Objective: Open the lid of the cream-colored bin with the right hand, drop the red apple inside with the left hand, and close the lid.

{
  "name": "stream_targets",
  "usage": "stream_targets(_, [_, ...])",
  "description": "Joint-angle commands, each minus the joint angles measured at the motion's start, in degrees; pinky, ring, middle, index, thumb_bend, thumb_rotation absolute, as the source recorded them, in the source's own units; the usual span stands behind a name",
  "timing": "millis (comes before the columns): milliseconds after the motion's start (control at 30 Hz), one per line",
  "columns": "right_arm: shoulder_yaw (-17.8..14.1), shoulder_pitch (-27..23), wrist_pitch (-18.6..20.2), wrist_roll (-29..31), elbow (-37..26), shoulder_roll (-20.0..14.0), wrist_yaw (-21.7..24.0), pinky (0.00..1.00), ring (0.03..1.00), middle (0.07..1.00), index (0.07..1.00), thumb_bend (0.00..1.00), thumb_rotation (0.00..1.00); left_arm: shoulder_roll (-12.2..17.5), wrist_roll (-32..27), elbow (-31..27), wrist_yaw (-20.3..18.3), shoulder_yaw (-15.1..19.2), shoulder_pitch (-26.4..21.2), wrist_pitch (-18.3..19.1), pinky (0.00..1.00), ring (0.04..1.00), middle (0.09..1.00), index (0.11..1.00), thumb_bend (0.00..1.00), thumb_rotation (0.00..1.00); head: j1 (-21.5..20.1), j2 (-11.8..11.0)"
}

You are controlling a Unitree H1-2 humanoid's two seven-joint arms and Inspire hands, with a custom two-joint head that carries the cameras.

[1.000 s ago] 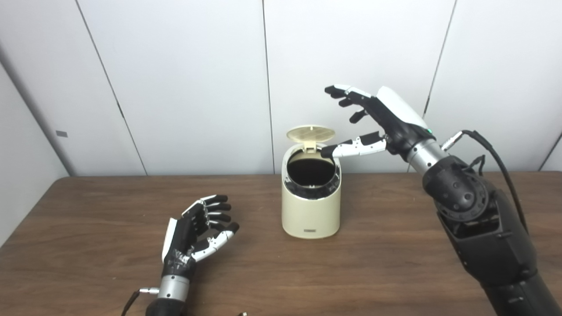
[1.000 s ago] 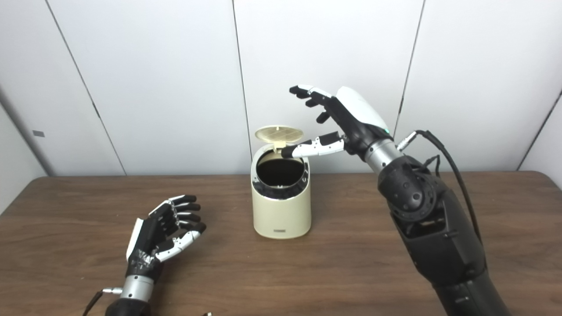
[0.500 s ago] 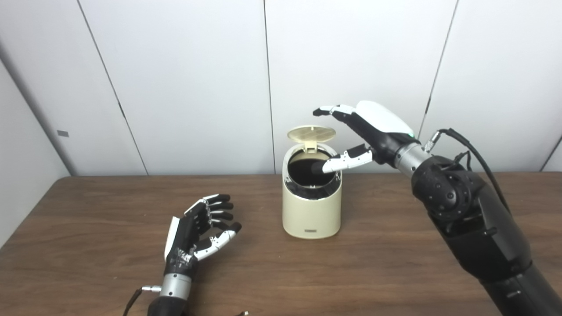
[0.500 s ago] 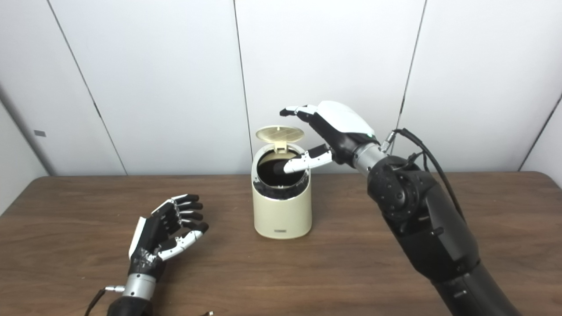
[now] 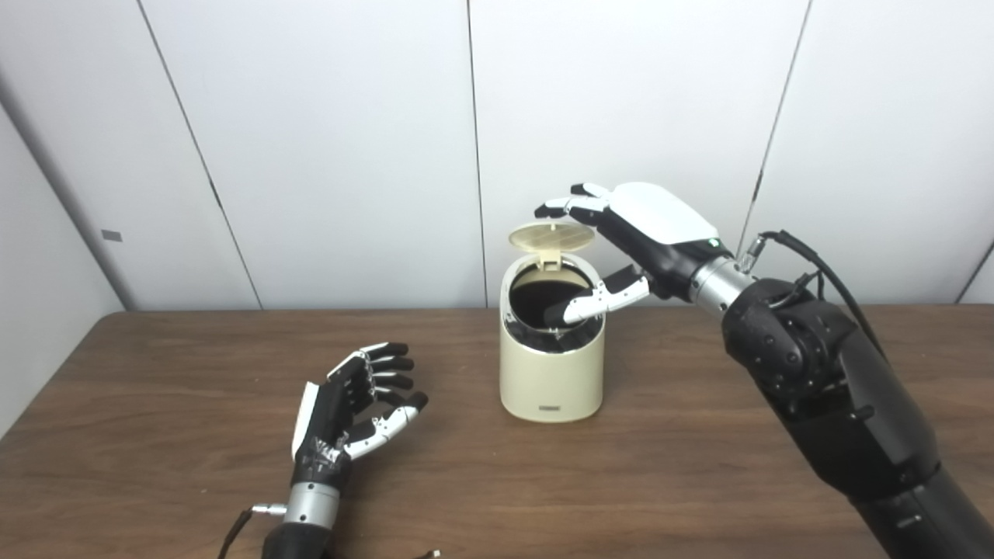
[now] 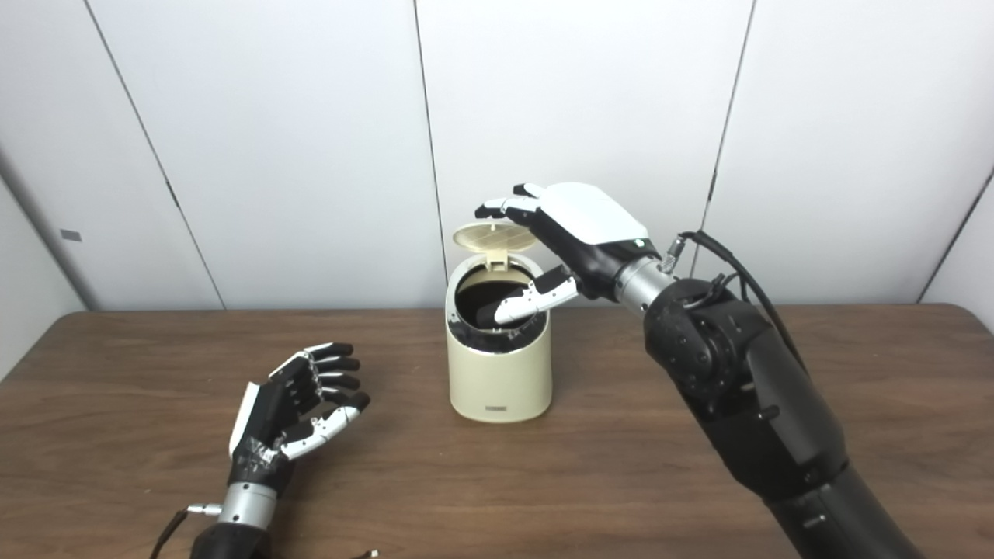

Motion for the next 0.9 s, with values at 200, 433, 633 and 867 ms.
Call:
stream_targets(200, [-0.81,-1.14,-2.08,-1.98,-3.49,-1.3,-0.09,0.8,0.959,0.83,0.819,0.77,0.55,-1.87,-0.15,3.24,0.22,-0.59,2.32,-0.7,0.49,0.592,0.654,0.698,0.61,0.0,0.12,0.49])
stream_targets(433, [-0.55,0.12,-2.2,-3.52,-5.08,-1.86,1.83,0.84,0.956,0.821,0.822,0.76,0.56,-1.84,0.39,3.05,0.61,-0.53,2.25,-0.38,0.48,0.585,0.651,0.697,0.6,0.0,0.12,0.98])
stream_targets(633, [-0.77,1.68,-4.18,-3.21,-5.52,-2.24,1.83,0.85,0.933,0.782,0.799,0.75,0.54,-1.8,0.8,2.81,0.9,-0.52,2.3,0.01,0.48,0.581,0.648,0.698,0.6,0.0,0.08,1.19])
stream_targets(867, [-0.89,3.2,-4.51,-3.56,-6.19,-2.5,3.08,0.93,0.94,0.779,0.8,0.75,0.56,-1.74,1.12,2.59,1.1,-0.59,2.3,0.23,0.48,0.583,0.65,0.7,0.6,0.0,0.08,1.48])
